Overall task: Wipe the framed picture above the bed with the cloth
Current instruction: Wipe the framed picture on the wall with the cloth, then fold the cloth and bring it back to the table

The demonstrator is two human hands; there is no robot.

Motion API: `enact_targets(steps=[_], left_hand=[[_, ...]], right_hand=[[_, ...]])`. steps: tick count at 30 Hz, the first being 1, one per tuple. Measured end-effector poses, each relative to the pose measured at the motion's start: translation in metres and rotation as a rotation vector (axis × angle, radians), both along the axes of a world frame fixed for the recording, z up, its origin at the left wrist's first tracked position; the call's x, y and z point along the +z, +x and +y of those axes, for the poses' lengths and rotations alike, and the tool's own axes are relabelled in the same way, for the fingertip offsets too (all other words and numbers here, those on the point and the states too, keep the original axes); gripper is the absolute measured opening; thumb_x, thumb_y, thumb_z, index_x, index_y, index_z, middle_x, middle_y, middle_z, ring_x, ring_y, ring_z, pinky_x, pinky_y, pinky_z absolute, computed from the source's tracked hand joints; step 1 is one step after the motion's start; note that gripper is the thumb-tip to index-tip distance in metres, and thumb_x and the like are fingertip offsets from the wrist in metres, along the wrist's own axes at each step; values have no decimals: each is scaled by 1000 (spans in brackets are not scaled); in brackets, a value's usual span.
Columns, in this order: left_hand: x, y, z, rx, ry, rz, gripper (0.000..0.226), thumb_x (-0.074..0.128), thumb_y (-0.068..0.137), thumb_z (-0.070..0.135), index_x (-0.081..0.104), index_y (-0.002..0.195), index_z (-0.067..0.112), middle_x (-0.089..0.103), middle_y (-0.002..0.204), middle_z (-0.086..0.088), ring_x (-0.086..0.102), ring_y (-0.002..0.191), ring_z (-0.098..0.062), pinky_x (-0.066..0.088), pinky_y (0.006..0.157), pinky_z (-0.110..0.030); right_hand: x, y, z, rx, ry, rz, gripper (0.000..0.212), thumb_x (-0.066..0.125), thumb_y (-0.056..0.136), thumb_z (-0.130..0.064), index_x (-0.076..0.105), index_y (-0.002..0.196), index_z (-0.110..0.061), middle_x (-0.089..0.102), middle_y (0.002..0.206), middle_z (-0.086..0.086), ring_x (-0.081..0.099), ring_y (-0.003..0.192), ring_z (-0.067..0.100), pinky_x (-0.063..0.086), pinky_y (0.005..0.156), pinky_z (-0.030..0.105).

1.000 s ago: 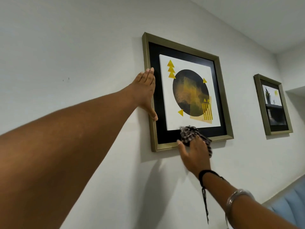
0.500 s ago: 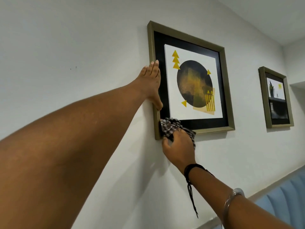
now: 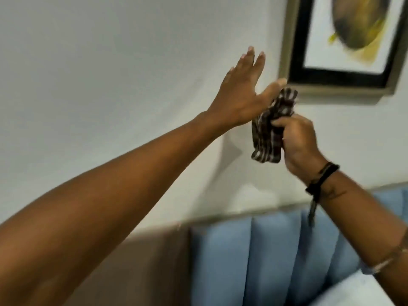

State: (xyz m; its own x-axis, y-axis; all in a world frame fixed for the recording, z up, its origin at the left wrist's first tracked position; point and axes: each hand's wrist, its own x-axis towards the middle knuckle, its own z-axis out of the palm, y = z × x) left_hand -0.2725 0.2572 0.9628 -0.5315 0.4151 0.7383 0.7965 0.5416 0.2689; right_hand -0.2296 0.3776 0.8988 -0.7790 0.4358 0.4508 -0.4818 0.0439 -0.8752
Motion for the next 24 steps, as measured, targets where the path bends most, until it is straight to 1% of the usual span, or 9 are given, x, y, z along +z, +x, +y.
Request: enact_targets(steps=[2, 5, 9, 12, 15, 17, 19, 22, 24], left_hand=[[-23, 20, -14, -127, 231, -75, 76, 39, 92, 61, 24, 153, 19, 10, 164, 0, 8, 150, -12, 8, 120, -34], [-155, 52, -82, -152, 433, -488, 66, 47, 91, 55, 39, 146, 19, 32, 158, 1, 29, 144, -8, 22, 117, -26], [-372, 123, -163, 59, 643, -1020, 52, 55, 96, 33, 46, 142, 10, 48, 147, -6, 43, 137, -14, 33, 113, -26], [-493, 169, -206, 187, 775, -1540, 57, 52, 96, 42, 39, 146, 18, 52, 142, -1, 48, 131, -17, 38, 106, -31], [-588, 204, -228, 164, 958, -1974, 48, 48, 95, 49, 58, 130, 18, 68, 120, -4, 63, 109, -22, 47, 100, -45], [-652, 226, -232, 183, 1094, -2133, 44, 53, 92, 48, 69, 116, 14, 72, 110, -10, 68, 96, -24, 52, 89, -40], [-705, 242, -232, 260, 1135, -2232, 39, 60, 89, 43, 72, 107, 11, 74, 106, -11, 70, 95, -26, 54, 88, -40], [-794, 251, -232, 424, 1151, -2196, 32, 62, 91, 22, 64, 117, 4, 68, 117, -19, 64, 109, -35, 50, 98, -52], [-843, 247, -231, 505, 1107, -2127, 18, 60, 90, 6, 65, 107, 4, 68, 108, -18, 66, 100, -34, 56, 81, -44]], right_hand=[[10, 17, 3, 294, -178, 52, 30, 45, 86, 1, 72, 95, -9, 76, 101, 11, 72, 95, 26, 59, 85, 37], [-84, 30, -50, 620, -263, -268, 42, 36, 89, 0, 65, 119, 0, 66, 129, 22, 65, 118, 35, 55, 98, 45], [-276, 76, -118, 816, -305, -772, 38, 46, 82, -5, 73, 109, -7, 75, 111, 13, 72, 101, 28, 58, 89, 41], [-401, 114, -157, 781, -286, -1090, 37, 47, 84, 5, 70, 110, -8, 77, 100, 11, 74, 90, 25, 60, 84, 35], [-500, 144, -183, 709, -240, -1300, 39, 47, 85, 16, 71, 106, -5, 74, 100, 15, 70, 90, 29, 59, 83, 37], [-568, 160, -196, 677, -196, -1407, 39, 51, 86, 15, 76, 88, -16, 78, 85, 5, 73, 80, 21, 59, 67, 26], [-620, 168, -201, 677, -222, -1502, 34, 51, 89, 12, 74, 95, -12, 79, 82, 3, 75, 78, 20, 60, 65, 26], [-709, 167, -210, 672, -249, -1576, 37, 44, 91, 16, 55, 125, 8, 66, 107, 22, 65, 103, 38, 54, 95, 50], [-761, 160, -213, 624, -184, -1612, 41, 41, 90, 21, 51, 128, 10, 57, 118, 26, 54, 114, 44, 38, 110, 59]])
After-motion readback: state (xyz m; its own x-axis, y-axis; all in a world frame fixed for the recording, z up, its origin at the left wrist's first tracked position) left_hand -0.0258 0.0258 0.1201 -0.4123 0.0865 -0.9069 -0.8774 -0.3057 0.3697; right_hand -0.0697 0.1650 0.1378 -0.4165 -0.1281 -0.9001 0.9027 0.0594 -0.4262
